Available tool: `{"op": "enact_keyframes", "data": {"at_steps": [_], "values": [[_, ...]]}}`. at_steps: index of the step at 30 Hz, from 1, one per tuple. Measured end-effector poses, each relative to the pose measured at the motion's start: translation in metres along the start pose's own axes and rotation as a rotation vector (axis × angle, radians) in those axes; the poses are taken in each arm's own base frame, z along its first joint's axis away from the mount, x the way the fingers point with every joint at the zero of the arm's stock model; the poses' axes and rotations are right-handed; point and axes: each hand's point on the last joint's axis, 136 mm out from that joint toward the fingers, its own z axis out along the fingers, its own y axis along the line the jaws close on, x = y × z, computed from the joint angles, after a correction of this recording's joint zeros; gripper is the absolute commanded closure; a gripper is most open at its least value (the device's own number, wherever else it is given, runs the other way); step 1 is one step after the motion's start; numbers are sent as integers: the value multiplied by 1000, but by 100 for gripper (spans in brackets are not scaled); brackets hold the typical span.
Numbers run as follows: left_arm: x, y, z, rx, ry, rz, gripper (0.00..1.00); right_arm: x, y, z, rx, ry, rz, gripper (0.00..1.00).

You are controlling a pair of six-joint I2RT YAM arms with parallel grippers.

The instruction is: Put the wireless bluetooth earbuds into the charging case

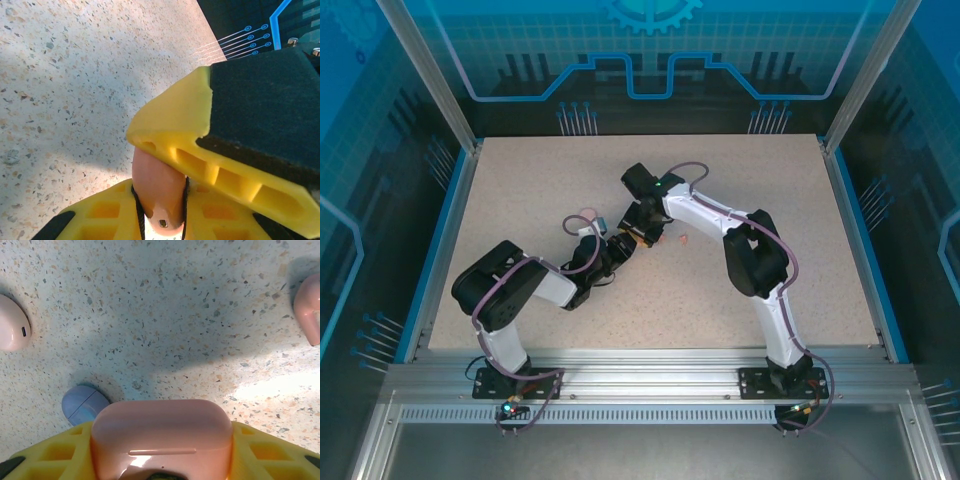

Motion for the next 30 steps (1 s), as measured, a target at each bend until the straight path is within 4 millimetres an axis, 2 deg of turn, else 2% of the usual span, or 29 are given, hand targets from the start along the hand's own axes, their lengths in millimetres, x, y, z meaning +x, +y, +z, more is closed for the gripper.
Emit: {"op": "enact_keyframes", "data": {"at_steps": [2,4,7,20,25,30], "values": [[0,0,0,0,-2,0,78,-1,0,0,-1,0,1,60],[-1,0,0,1,-3,1,64,0,0,0,-3,4,4,60],[-1,-1,1,0,-2,9,58,2,1,0,-6,12,4,60],[-3,-5,4,10,-7,0,87,1,5,-5,-26,5,4,59],[-3,-6,4,11,-7,0,90,0,6,-5,-31,4,4,32],[1,-2,3,-6,10,12,90,-9,4,-14,-37,-7,-9,26]]}}
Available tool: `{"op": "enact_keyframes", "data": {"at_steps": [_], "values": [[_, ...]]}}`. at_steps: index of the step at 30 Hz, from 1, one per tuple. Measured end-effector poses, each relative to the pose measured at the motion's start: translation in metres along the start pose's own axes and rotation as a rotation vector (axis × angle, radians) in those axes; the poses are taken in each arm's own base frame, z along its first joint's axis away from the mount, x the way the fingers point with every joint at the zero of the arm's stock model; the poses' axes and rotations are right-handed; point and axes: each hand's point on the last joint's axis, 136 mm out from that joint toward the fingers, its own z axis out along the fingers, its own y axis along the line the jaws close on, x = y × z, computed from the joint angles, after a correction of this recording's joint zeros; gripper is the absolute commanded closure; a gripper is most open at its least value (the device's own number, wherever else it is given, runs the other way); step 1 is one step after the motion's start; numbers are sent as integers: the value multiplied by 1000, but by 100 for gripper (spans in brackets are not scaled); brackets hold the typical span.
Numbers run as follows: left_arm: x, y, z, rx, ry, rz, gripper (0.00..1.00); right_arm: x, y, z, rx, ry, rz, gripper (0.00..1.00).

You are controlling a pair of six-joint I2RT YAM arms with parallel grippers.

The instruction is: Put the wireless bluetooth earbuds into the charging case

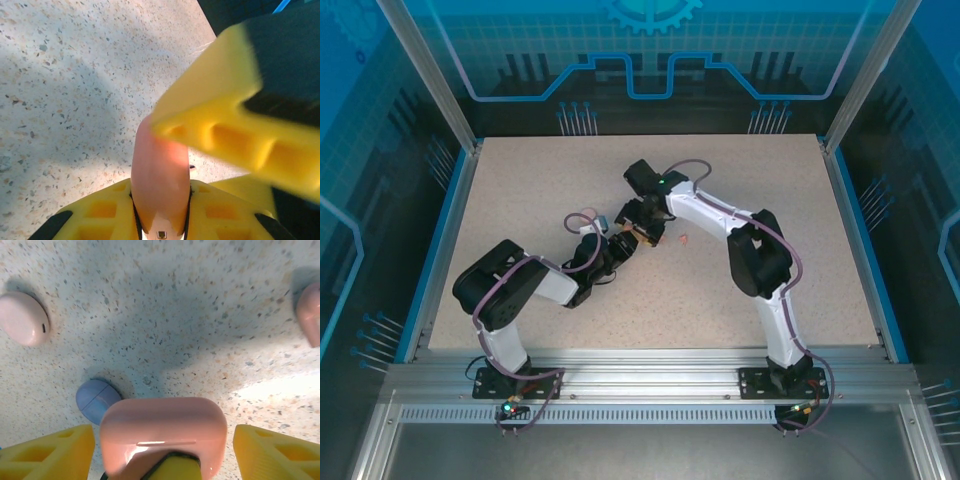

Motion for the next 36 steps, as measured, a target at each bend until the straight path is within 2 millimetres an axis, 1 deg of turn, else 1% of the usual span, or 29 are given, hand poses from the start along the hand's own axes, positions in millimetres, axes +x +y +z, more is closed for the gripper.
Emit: {"op": "enact_keyframes", "data": {"at_steps": [2,3,5,6,7,9,11,12,14,16,18,21,24,28,31,36], "values": [[2,-2,-2,2,23,16,91,-15,2,-14,-25,-23,5,26],[3,-5,-4,8,37,25,91,-26,2,-25,-41,-44,10,26],[3,-14,-9,31,70,54,91,-48,-1,-48,-75,-86,22,26],[2,-20,-13,50,86,73,91,-61,-2,-63,-99,-115,24,26],[-1,-27,-18,70,103,93,91,-73,-7,-80,-124,-149,24,26],[-7,-40,-26,114,133,133,91,-87,-19,-107,-162,-200,13,26],[-16,-55,-34,165,160,176,91,-91,-33,-126,-198,-240,-21,26],[-22,-63,-37,191,170,196,91,-89,-41,-133,-220,-251,-51,27],[-32,-77,-44,242,197,230,91,-78,-50,-136,-264,-255,-118,27],[-40,-93,-51,296,230,266,91,-60,-56,-130,-319,-230,-206,28],[-43,-104,-55,333,266,293,91,-43,-59,-123,-382,-203,-293,28],[-39,-120,-59,382,335,327,93,-23,-61,-117,-468,-163,-394,28],[-35,-131,-64,418,387,351,94,-11,-52,-122,-560,-152,-479,29],[-32,-138,-68,440,426,363,95,-2,-32,-137,-663,-163,-579,29],[-29,-139,-69,445,445,363,95,7,-23,-143,-704,-162,-627,30],[-25,-134,-67,441,469,362,96,15,-16,-146,-734,-152,-666,31]]}}
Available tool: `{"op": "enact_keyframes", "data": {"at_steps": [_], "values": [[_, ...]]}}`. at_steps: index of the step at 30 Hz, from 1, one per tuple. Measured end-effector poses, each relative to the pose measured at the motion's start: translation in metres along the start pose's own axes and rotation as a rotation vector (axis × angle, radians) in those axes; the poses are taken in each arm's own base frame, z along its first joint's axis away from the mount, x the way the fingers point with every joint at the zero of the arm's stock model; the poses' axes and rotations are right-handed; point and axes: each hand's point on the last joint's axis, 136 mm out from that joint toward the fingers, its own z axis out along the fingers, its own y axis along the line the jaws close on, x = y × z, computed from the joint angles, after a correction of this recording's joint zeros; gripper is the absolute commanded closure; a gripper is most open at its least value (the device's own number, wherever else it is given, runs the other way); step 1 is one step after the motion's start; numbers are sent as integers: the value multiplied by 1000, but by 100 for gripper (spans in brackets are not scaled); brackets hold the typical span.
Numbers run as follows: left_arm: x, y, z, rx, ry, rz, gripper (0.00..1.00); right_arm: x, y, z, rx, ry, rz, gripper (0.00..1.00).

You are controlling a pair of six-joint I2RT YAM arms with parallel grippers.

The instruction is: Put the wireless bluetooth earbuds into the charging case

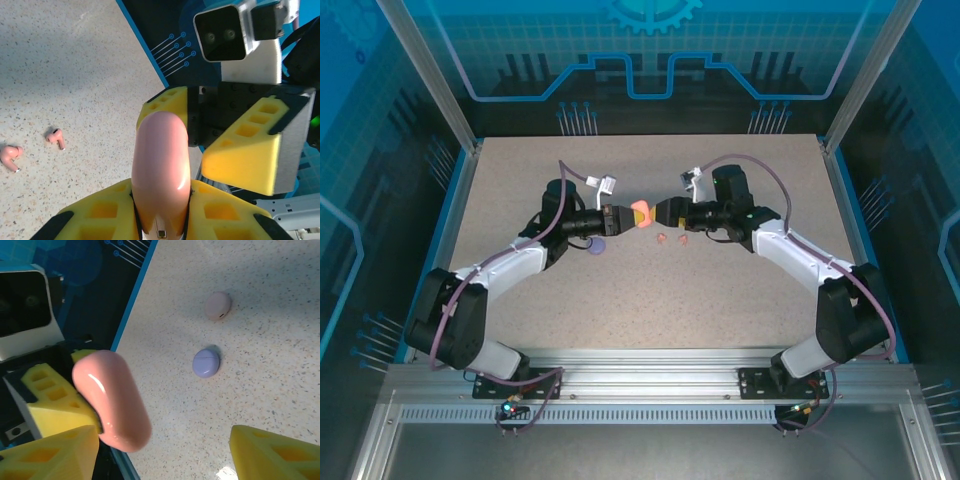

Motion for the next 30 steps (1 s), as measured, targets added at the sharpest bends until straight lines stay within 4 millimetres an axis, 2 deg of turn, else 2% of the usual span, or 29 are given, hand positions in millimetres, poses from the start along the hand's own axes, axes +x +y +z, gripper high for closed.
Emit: {"op": "enact_keyframes", "data": {"at_steps": [6,9,13,20,22,26,30], "values": [[1,3,1,-4,6,-8,96,-7,6,7,-14,4,-22,34],[1,2,1,0,7,-6,97,-4,-4,14,-1,20,-7,36],[5,10,2,-25,20,-37,100,-3,-15,20,3,31,12,40],[4,6,2,-11,27,-32,99,-2,-64,10,96,0,113,41],[4,6,2,-9,28,-32,100,1,-71,9,106,2,131,41],[5,4,2,-2,33,-32,100,7,-64,5,76,13,130,41],[5,4,2,2,35,-31,100,4,-39,-1,-10,10,81,44]]}}
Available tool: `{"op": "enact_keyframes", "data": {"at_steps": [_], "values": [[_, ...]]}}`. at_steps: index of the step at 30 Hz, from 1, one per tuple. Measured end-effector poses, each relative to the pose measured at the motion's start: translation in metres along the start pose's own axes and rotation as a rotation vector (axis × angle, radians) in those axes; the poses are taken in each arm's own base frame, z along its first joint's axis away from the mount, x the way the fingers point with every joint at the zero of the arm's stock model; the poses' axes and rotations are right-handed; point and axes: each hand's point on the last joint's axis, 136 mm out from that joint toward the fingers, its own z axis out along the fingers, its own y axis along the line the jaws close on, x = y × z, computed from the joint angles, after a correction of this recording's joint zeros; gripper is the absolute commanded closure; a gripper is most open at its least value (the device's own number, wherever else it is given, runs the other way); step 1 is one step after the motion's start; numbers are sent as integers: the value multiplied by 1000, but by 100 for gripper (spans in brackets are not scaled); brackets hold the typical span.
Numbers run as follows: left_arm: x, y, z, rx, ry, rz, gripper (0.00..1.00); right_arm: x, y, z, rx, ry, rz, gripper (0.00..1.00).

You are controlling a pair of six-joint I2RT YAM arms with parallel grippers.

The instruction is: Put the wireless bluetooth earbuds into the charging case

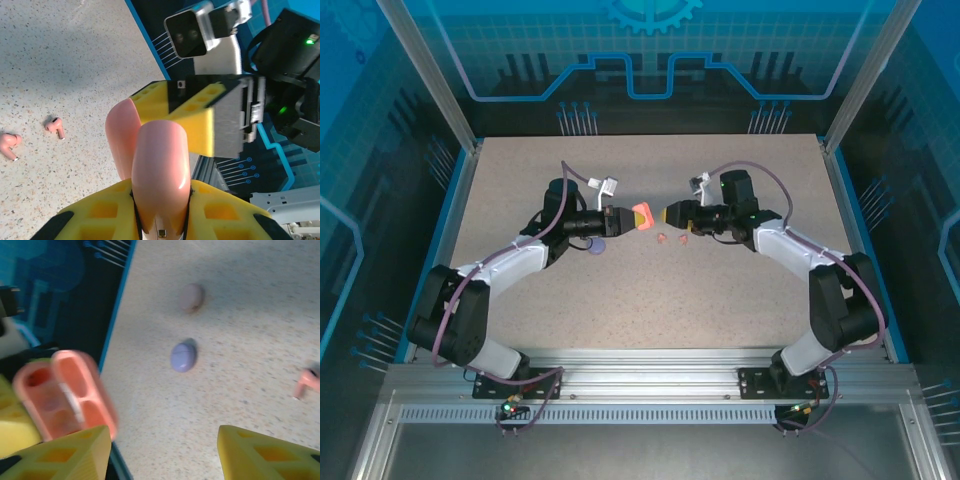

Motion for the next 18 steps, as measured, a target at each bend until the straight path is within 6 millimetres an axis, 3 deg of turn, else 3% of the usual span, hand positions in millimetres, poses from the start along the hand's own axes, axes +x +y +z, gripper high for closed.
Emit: {"op": "enact_keyframes", "data": {"at_steps": [8,18], "values": [[-7,-7,0,14,-11,20,100,4,28,9,-92,38,-56,51],[-10,-10,1,16,-15,26,100,7,27,18,-109,60,-47,65]]}}
